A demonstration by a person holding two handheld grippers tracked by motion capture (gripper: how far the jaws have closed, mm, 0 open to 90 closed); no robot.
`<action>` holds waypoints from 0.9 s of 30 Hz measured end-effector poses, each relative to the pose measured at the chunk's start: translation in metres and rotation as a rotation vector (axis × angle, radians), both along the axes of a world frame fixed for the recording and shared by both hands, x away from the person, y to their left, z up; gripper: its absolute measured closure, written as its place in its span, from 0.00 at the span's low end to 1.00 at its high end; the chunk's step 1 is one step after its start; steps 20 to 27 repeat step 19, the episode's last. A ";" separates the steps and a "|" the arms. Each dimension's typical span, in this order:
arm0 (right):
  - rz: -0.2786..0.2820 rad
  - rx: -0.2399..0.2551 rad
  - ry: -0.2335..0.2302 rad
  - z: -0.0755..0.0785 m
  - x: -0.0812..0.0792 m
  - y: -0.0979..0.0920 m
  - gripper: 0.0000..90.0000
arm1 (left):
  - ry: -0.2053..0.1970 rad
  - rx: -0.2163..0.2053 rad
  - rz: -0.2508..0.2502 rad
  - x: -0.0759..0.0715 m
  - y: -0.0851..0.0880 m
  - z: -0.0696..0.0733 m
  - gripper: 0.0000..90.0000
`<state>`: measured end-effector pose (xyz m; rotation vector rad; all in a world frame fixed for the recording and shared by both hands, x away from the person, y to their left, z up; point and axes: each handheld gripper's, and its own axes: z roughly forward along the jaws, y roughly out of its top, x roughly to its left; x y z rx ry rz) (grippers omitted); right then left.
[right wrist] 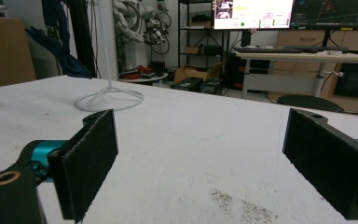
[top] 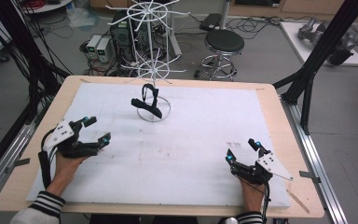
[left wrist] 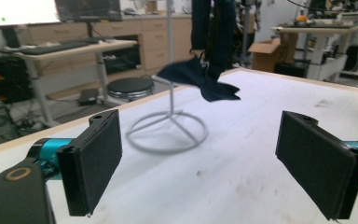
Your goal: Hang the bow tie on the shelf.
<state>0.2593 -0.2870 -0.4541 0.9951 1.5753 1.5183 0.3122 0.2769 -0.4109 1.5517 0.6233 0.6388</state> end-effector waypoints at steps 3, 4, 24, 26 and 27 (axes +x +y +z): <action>-0.005 -0.003 -0.008 0.000 0.000 0.000 0.10 | -0.013 -0.041 0.035 -0.013 0.014 -0.017 0.17; -0.009 0.001 -0.004 0.000 0.000 0.001 0.10 | -0.018 -0.043 0.041 -0.016 0.017 -0.021 0.17; -0.018 -0.012 -0.015 0.000 -0.001 0.001 0.10 | -0.048 -0.092 0.070 -0.032 0.032 -0.044 0.17; -0.018 -0.012 -0.015 0.000 -0.001 0.001 0.10 | -0.048 -0.092 0.070 -0.032 0.032 -0.044 0.17; -0.018 -0.012 -0.015 0.000 -0.001 0.001 0.10 | -0.048 -0.092 0.070 -0.032 0.032 -0.044 0.17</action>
